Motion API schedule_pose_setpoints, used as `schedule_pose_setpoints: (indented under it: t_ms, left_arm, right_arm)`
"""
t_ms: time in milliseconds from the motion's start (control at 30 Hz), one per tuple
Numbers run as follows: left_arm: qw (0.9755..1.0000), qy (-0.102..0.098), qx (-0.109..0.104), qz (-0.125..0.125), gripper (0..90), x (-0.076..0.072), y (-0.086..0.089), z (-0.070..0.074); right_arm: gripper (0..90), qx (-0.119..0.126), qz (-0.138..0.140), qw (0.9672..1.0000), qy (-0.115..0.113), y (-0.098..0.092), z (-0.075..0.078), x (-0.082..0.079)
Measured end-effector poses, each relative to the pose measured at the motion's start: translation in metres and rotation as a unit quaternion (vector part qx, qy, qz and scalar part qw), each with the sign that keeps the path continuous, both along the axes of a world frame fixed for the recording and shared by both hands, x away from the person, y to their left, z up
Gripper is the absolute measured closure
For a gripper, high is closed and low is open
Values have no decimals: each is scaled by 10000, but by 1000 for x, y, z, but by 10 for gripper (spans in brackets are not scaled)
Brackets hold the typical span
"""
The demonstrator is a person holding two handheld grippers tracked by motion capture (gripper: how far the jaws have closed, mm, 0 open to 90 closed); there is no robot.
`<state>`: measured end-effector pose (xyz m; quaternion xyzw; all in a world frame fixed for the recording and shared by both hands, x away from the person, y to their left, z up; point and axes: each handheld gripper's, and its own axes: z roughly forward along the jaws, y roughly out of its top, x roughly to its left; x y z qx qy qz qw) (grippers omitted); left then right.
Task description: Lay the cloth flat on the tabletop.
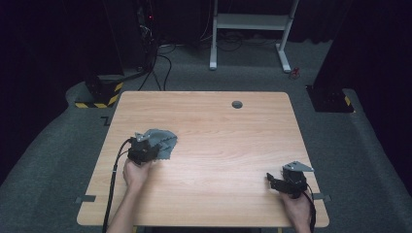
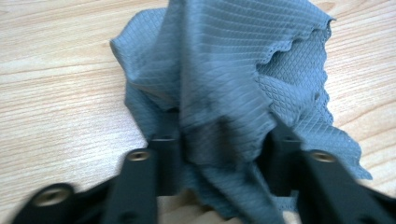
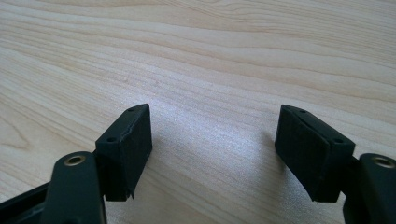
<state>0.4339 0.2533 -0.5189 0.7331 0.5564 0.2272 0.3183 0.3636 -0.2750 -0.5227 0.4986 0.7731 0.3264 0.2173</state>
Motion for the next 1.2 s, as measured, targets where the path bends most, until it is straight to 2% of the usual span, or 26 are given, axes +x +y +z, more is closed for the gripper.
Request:
schedule_pose_setpoints:
  t_ms: [133, 233, 367, 600, 700, 900, 933, 1067, 1167, 1200]
  left_arm:
    - [9999, -22, 8, -100, 752, -1, 0, 0]
    - [9999, -18, -40, -119, 809, -1, 0, 0]
    - [9999, -36, -52, -148, 835, -2, -1, 0]
    - [9986, -206, -280, -390, 843, -8, -9, 4]
    - [9973, -265, -442, -530, 845, -11, -15, 7]
    - [9950, -340, -555, -762, 846, -13, -25, 13]
    - [9933, -381, -657, -865, 846, -14, -31, 15]
    - [9907, -432, -661, -1105, 846, -16, -45, 20]
    - [9880, -463, -774, -1254, 846, -18, -56, 24]
    - [9880, -463, -774, -1254, 846, -18, -56, 24]
  right_arm:
    - [273, 1, -1, 10000, 2, 0, 0, 0]
    - [273, 1, -1, 10000, 1, 0, 0, 0]
    - [273, -2, 4, 10000, -2, 0, 0, 0]
    - [273, -1, 4, 10000, -2, 0, 0, 0]
    - [273, 1, -2, 10000, 1, 0, 0, 0]
    - [273, 0, 0, 10000, 1, 0, 0, 0]
    - [273, 0, -1, 10000, 2, 0, 0, 0]
    - [273, 3, -6, 10000, 11, 0, 0, 0]
    - [273, 4, -6, 10000, 13, 0, 0, 0]
    - [273, 4, -6, 10000, 13, 0, 0, 0]
